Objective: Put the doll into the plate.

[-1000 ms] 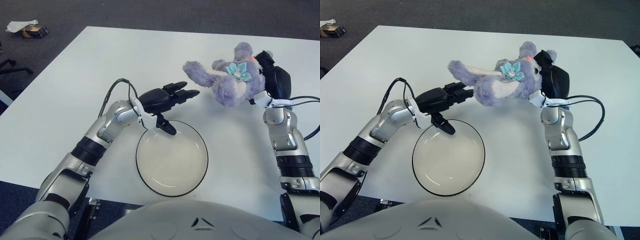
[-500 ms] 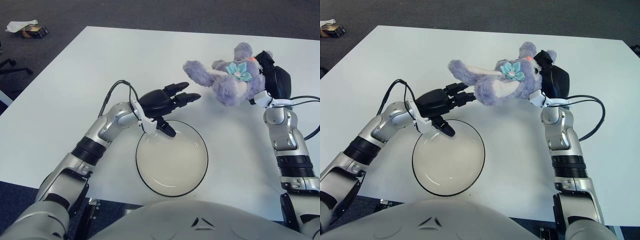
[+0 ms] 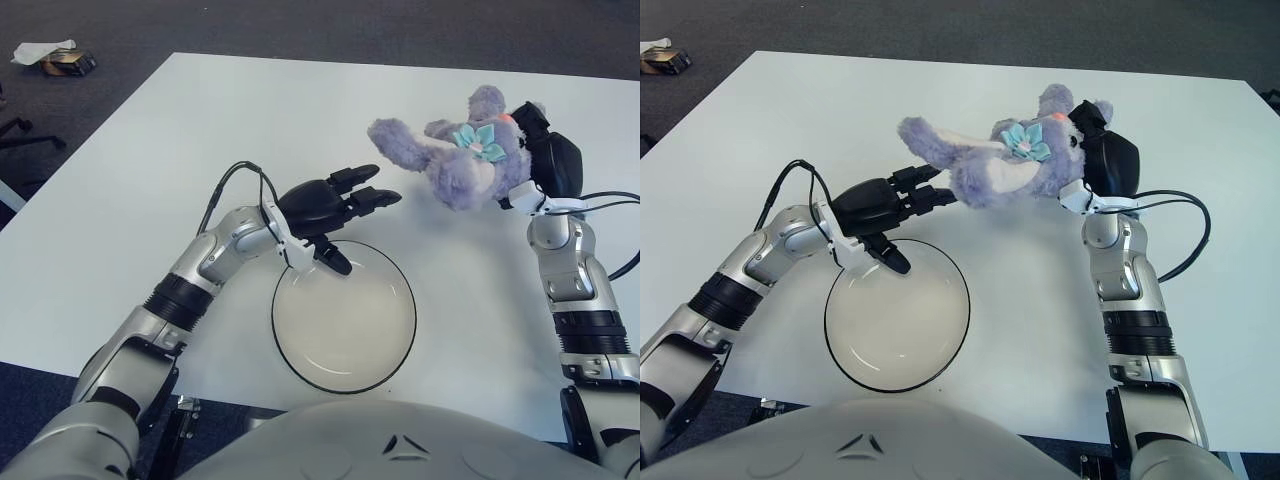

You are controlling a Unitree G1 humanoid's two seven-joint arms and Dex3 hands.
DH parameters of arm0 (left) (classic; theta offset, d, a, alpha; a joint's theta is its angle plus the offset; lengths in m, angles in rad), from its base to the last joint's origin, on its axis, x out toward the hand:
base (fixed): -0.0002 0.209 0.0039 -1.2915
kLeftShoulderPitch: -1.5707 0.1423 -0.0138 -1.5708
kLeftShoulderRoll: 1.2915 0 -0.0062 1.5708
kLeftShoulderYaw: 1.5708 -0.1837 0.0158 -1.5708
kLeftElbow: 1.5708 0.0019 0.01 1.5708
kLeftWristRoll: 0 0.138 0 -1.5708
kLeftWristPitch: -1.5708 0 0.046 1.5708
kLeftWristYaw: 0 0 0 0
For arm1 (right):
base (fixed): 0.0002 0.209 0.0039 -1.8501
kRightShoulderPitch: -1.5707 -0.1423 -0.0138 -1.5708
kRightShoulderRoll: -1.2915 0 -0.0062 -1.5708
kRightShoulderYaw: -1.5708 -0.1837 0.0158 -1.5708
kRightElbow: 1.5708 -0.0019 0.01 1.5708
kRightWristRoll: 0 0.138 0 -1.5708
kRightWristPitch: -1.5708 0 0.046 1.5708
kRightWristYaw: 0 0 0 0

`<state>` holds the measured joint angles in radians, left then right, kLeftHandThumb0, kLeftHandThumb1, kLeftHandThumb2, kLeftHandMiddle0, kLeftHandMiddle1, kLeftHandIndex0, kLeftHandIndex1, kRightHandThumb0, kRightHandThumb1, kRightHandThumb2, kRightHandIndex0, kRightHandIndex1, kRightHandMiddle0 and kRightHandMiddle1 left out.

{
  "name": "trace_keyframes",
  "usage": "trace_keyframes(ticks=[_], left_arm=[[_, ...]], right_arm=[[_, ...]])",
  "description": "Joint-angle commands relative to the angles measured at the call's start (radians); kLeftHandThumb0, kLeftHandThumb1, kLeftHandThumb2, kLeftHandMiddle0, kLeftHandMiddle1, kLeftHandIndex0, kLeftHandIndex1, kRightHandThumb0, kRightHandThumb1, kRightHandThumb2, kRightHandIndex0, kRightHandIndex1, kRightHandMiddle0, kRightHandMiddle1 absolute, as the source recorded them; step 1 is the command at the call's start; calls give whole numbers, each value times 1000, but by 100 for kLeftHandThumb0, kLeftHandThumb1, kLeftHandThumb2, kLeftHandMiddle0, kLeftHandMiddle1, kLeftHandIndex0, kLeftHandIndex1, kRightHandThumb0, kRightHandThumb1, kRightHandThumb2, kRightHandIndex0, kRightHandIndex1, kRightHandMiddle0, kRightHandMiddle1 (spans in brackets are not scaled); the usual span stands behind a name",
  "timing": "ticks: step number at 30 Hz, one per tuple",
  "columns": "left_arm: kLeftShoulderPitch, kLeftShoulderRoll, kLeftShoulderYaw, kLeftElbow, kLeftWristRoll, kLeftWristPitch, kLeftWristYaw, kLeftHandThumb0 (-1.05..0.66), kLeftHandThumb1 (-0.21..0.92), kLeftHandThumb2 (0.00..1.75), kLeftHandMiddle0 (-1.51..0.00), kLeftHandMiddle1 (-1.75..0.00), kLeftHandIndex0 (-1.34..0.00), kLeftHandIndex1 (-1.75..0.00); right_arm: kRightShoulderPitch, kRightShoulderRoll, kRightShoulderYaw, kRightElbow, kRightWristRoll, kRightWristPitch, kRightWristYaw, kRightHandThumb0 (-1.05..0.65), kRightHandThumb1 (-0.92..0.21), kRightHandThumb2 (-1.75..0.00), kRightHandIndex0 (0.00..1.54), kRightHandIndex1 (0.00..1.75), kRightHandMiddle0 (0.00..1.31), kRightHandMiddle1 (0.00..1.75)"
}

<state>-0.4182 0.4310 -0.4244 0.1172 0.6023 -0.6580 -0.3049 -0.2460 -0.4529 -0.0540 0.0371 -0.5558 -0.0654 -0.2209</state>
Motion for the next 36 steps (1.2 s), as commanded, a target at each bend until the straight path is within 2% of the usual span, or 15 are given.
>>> trace_keyframes(ticks=[1,6,11,16,19,26,32,36], left_arm=[[4,12,-8,-2,11,-19,1,-96,92,30,-1,-1,0,-39],[7,5,-24,40,54,-44,47,-95,91,29,0,0,0,-32],[10,-1,-29,69,101,-60,103,-94,90,28,0,0,0,-32],[12,-4,-34,80,137,-59,143,-94,91,29,0,0,0,-40],[13,-8,-36,91,162,-58,180,-95,92,36,-3,-1,0,-49],[2,-21,-53,133,253,-70,311,-94,92,40,-6,-4,0,-64],[-13,-18,-72,156,353,-81,456,-92,90,38,-5,-3,0,-62],[-20,-14,-85,164,400,-71,514,-92,89,38,-3,-2,0,-54]], right_arm=[[-1,-7,-18,-24,12,5,3,0,-10,-158,79,173,54,175],[0,-8,-20,-23,16,2,4,0,-10,-157,79,172,54,175],[2,-7,-22,-25,19,6,5,0,-10,-157,79,172,54,175],[3,-6,-23,-28,23,9,6,0,-9,-159,79,174,54,175],[2,-5,-21,-26,20,8,2,0,-7,-161,81,174,56,175],[2,-5,-22,-26,23,6,2,0,-9,-158,80,172,54,175],[4,-7,-22,-26,17,5,-3,0,-10,-157,80,171,54,175],[4,-5,-22,-29,17,12,-1,0,-11,-155,79,169,53,175]])
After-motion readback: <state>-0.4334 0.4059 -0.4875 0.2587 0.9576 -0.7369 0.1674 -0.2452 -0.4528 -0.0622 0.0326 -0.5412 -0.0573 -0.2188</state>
